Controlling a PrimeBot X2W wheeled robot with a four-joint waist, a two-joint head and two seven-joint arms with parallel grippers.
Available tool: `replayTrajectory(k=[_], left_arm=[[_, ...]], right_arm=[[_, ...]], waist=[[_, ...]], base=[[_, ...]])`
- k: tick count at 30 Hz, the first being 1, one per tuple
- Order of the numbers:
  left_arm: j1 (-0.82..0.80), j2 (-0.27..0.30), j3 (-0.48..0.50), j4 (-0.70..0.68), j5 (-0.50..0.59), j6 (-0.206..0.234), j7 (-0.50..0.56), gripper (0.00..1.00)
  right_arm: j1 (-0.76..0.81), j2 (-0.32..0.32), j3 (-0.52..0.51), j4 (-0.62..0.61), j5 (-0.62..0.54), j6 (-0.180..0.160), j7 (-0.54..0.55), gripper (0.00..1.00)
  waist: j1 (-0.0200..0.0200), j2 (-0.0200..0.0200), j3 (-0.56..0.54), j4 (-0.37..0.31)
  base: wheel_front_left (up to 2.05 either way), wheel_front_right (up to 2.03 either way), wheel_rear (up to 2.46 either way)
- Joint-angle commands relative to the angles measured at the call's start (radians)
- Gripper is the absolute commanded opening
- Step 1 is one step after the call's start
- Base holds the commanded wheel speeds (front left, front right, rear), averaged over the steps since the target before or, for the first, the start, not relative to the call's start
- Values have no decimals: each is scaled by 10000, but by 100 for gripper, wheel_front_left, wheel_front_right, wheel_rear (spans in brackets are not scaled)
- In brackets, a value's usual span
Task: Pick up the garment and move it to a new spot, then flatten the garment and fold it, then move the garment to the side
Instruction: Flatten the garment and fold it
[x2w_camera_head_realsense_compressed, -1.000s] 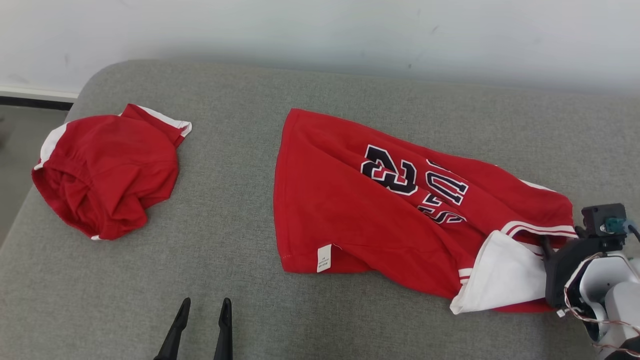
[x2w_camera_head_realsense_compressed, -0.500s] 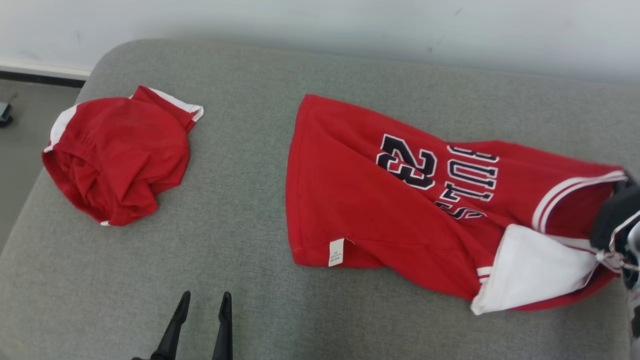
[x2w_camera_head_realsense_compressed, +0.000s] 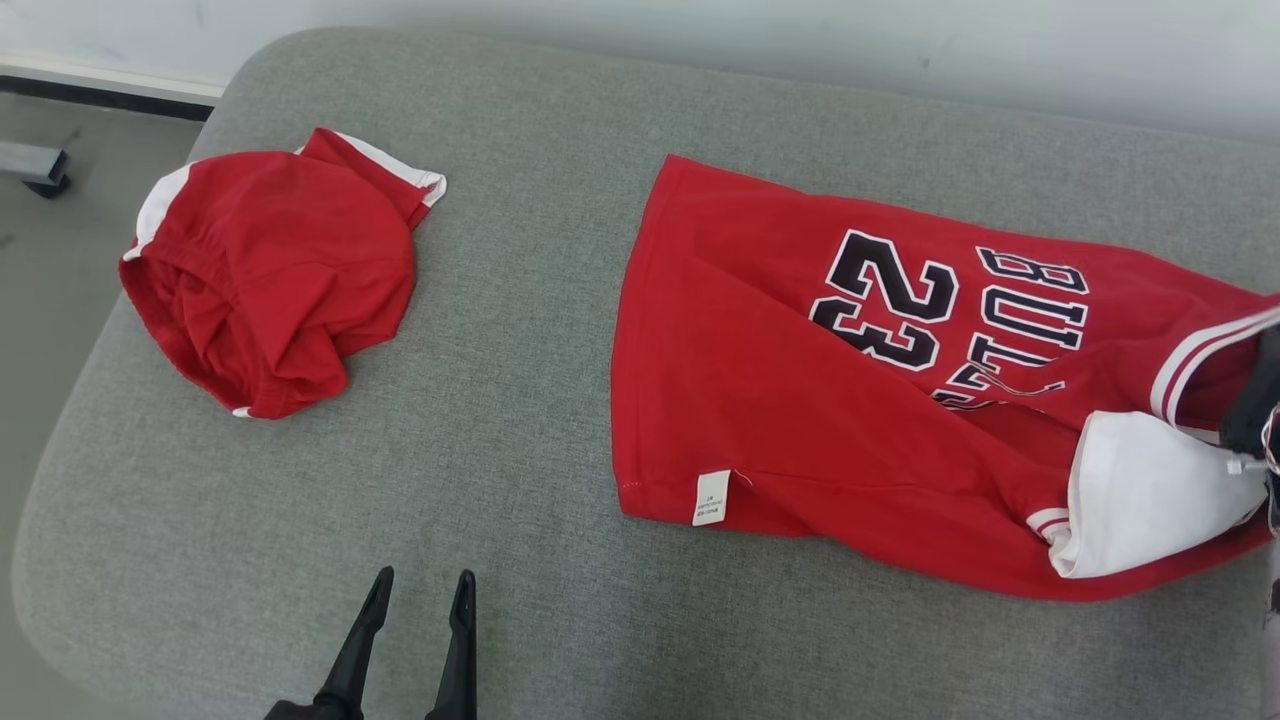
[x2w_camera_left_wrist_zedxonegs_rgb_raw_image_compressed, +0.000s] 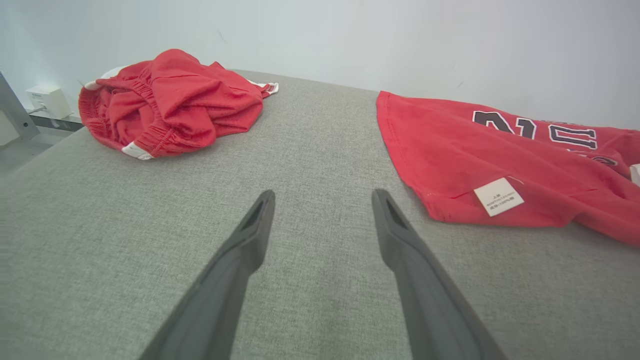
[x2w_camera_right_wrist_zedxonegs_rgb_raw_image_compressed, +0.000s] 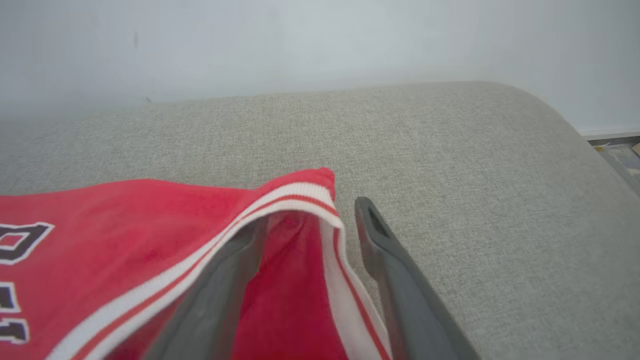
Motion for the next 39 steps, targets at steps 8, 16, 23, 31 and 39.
replayTrajectory(k=[8, 16, 23, 31, 39], left_arm=[[259, -12, 138, 59, -50, 85, -33, 100], [611, -9, 169, 146, -168, 152, -33, 100], [759, -8, 184, 152, -249, 239, -33, 100], [835, -8, 134, 202, -284, 156, -33, 100], [895, -9, 107, 220, -346, 113, -33, 100]], right_arm=[[578, 257, -255, -337, -446, -23, 714, 100], [1949, 729, 1641, -1767, 807, -23, 1099, 100], [3662, 893, 3841, -3689, 2092, -23, 1937, 100], [4634, 793, 5119, -4374, 2584, -23, 2568, 100], [4363, 689, 5538, -3940, 2266, -23, 2893, 100]], waist=[[-1, -2, -823, -368], [-1, -2, -1623, -815], [-1, -2, -1901, -1030], [-1, -2, -2106, -891], [-1, -2, -2088, -625]], base=[[0, 0, 0], [0, 0, 0], [0, 0, 0], [0, 0, 0], [0, 0, 0]])
